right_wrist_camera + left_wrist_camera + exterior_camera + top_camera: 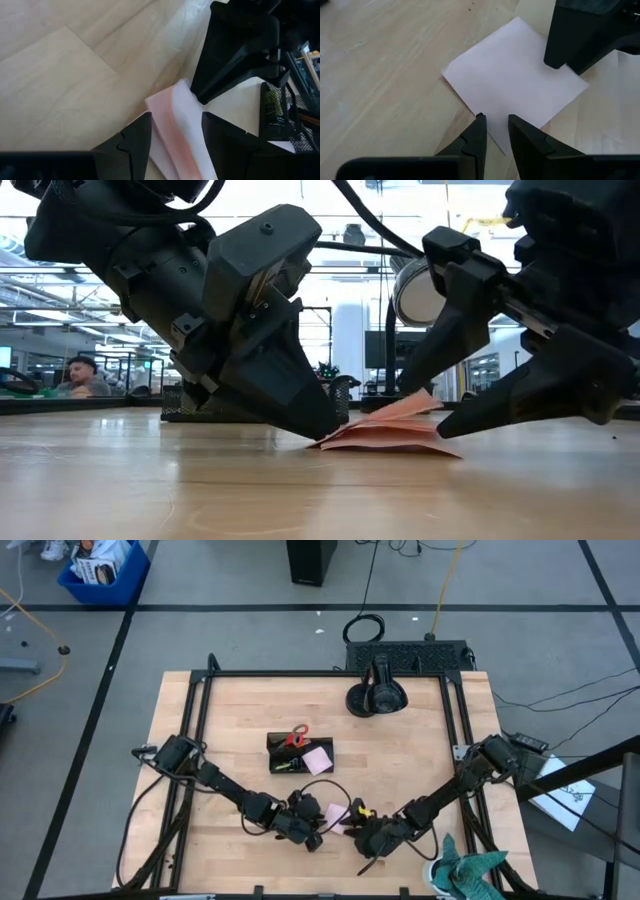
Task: Pick and place office supplies into organizer
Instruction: Put the pink sticky notes into the black desk organizer
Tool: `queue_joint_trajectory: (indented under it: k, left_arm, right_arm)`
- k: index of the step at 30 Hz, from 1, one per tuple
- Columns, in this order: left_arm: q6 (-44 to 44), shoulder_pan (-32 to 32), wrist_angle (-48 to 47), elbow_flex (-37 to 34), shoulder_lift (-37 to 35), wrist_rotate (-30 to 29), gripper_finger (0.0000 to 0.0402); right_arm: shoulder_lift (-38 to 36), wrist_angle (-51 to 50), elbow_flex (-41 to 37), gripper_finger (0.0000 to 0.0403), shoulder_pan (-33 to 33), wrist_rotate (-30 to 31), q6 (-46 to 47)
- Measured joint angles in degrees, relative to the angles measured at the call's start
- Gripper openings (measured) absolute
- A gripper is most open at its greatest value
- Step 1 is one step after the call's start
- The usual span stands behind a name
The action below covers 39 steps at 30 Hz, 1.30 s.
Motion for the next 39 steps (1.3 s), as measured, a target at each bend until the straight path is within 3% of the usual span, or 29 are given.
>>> queue_joint_trajectory:
  k: [16, 27, 39]
  left_arm:
    - [0.61, 0.0, -0.46, 0.0, 0.0, 0.0, 0.0085]
    - [1.49, 0.23, -0.5, 0.0, 0.0, 0.0, 0.0085]
    - [2.03, 0.47, 3.13, 0.0, 0.0, 2.24, 0.0085]
  right_arm:
    - [-0.68, 3.22, 1.17, 0.0164, 4.2, 4.3, -2.91]
    - [-0.63, 3.14, 1.18, 0.0166, 6.19, -1.43, 3.97]
    - [-0.56, 1.1, 1.2, 0.0171, 2.77, -1.64, 6.03]
